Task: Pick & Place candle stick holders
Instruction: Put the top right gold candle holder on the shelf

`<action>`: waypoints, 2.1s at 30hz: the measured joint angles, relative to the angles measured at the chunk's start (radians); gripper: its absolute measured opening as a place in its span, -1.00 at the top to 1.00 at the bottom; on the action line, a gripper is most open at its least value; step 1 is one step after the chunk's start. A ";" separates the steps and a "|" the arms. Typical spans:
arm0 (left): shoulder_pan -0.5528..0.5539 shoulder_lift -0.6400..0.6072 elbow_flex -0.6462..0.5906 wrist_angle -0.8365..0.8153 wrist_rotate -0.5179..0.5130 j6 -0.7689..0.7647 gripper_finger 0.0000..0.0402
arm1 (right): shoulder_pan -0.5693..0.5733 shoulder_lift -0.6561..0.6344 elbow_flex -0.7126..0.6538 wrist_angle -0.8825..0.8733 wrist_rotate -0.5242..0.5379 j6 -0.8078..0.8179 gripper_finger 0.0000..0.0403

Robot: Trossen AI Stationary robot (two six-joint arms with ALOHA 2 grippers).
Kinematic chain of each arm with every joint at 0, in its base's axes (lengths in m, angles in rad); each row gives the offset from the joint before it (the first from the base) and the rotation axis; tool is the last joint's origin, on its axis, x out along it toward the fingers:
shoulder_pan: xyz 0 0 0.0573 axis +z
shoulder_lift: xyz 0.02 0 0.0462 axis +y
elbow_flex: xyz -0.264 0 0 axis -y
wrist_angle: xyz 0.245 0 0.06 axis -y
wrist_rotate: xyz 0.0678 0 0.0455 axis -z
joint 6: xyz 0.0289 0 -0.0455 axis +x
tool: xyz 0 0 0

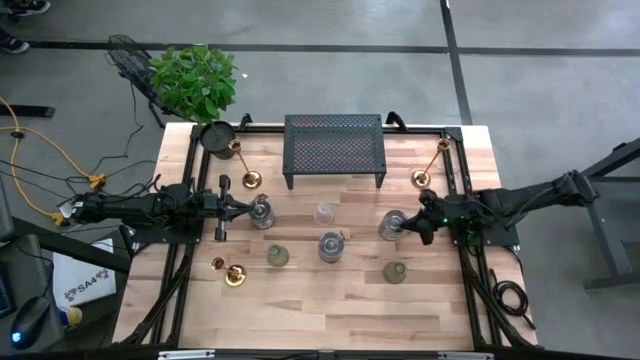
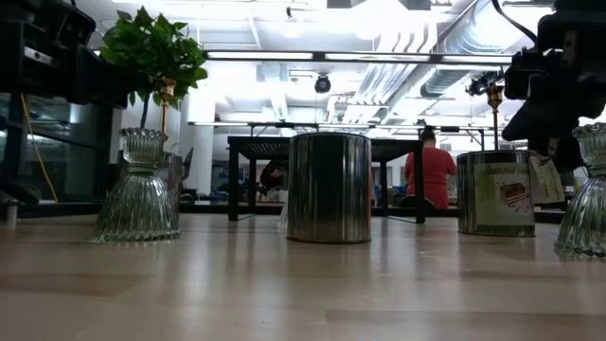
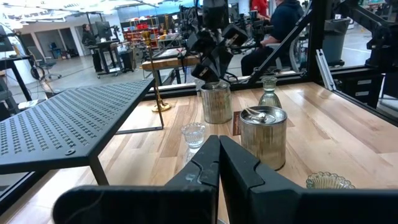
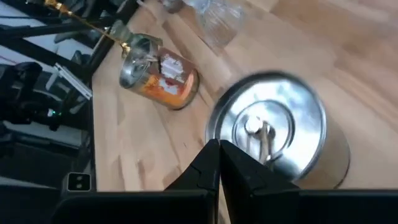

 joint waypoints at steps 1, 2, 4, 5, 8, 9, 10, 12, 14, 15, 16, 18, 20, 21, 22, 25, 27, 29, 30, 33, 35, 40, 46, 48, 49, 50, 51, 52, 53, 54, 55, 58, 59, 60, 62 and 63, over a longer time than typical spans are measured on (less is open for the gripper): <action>0.000 0.000 0.000 0.000 0.000 0.000 1.00 | 0.012 0.005 0.000 -0.011 0.009 0.026 0.99; 0.000 0.000 0.000 0.000 0.000 0.000 1.00 | 0.023 0.011 0.000 -0.021 0.017 0.053 0.99; 0.000 0.000 0.000 0.000 0.000 0.000 1.00 | 0.046 0.022 0.000 -0.038 0.035 0.108 0.99; 0.000 0.000 0.000 0.000 0.000 0.000 1.00 | 0.057 0.028 0.001 -0.041 0.042 0.133 0.99; 0.000 0.000 0.000 0.000 0.000 0.000 1.00 | 0.083 0.041 0.003 -0.038 0.046 0.174 0.99; 0.000 0.000 0.000 0.000 0.000 0.000 1.00 | 0.091 0.042 0.003 -0.038 0.045 0.182 0.99; 0.000 0.000 0.000 0.000 0.000 0.000 1.00 | 0.097 0.043 0.003 -0.038 0.044 0.192 0.99; 0.000 0.000 0.000 0.000 0.000 0.000 1.00 | 0.112 0.045 0.014 -0.056 0.047 0.203 0.99; 0.000 0.000 0.000 0.000 0.000 0.000 1.00 | 0.130 0.053 0.047 -0.106 0.067 0.197 0.99; 0.000 0.000 0.000 0.000 0.000 0.000 1.00 | 0.138 0.059 0.073 -0.129 0.085 0.185 0.99; 0.000 0.000 0.000 0.000 0.000 0.000 1.00 | 0.146 0.067 0.104 -0.155 0.104 0.177 0.99; 0.000 0.000 0.000 0.000 0.000 0.000 1.00 | 0.157 0.086 0.169 -0.228 0.142 0.158 0.99; 0.000 0.000 0.000 0.000 0.000 0.000 1.00 | 0.167 0.118 0.226 -0.306 0.177 0.156 0.99; 0.000 0.000 0.000 0.000 0.000 0.000 1.00 | 0.172 0.135 0.248 -0.331 0.191 0.156 0.99; 0.000 0.000 0.000 0.000 0.000 0.000 1.00 | 0.178 0.152 0.268 -0.344 0.199 0.155 0.99; 0.000 0.000 0.000 0.000 0.000 0.000 1.00 | 0.193 0.205 0.311 -0.373 0.202 0.175 0.99; 0.000 0.000 0.000 0.000 0.000 0.000 1.00 | 0.207 0.242 0.328 -0.410 0.197 0.209 0.99; 0.000 0.000 0.000 0.000 0.000 0.000 1.00 | 0.227 0.280 0.343 -0.454 0.192 0.259 0.99; 0.000 0.000 0.000 0.000 0.000 0.000 1.00 | 0.239 0.297 0.350 -0.481 0.189 0.288 0.99; 0.000 0.000 0.000 0.000 0.000 0.000 1.00 | 0.280 0.341 0.372 -0.539 0.192 0.356 0.99; 0.000 0.000 0.000 0.000 0.000 0.000 1.00 | 0.306 0.360 0.389 -0.577 0.201 0.393 0.99; 0.000 0.000 0.000 0.000 0.000 0.000 1.00 | 0.369 0.388 0.458 -0.698 0.266 0.473 0.99; 0.000 0.000 0.000 0.000 0.000 0.000 1.00 | 0.420 0.430 0.521 -0.865 0.345 0.586 0.99; 0.000 0.000 0.000 0.000 0.000 0.000 1.00 | 0.431 0.437 0.523 -0.902 0.352 0.632 0.99; 0.000 0.000 0.000 0.000 0.000 0.000 1.00 | 0.433 0.444 0.523 -0.922 0.353 0.653 0.99; 0.000 0.000 0.000 0.000 0.000 0.000 1.00 | 0.434 0.450 0.523 -0.939 0.354 0.669 0.99; 0.000 0.000 0.000 0.000 0.000 0.000 1.00 | 0.433 0.455 0.523 -0.945 0.354 0.677 0.99; 0.000 0.000 0.000 0.000 0.000 0.000 1.00 | 0.429 0.456 0.523 -0.945 0.354 0.678 0.99; 0.000 0.000 0.000 0.000 0.000 0.000 1.00 | 0.426 0.455 0.523 -0.946 0.354 0.678 0.99; 0.000 0.000 0.000 0.000 0.000 0.000 1.00 | 0.422 0.454 0.523 -0.948 0.354 0.678 0.99; 0.000 0.000 0.000 0.000 0.000 0.000 1.00 | 0.418 0.454 0.523 -0.948 0.359 0.676 0.99; 0.000 0.000 0.000 0.000 0.000 0.000 1.00 | 0.407 0.455 0.523 -0.947 0.366 0.676 0.99; 0.000 0.000 0.000 0.000 0.000 0.000 1.00 | 0.402 0.457 0.523 -0.947 0.366 0.676 0.99; 0.000 0.000 0.000 0.000 0.000 0.000 1.00 | 0.396 0.460 0.523 -0.947 0.366 0.678 0.99; 0.000 0.000 0.000 0.000 0.000 0.000 1.00 | 0.380 0.469 0.523 -0.947 0.362 0.684 0.99; 0.000 0.000 0.000 0.000 0.000 0.000 1.00 | 0.371 0.474 0.523 -0.947 0.355 0.686 0.99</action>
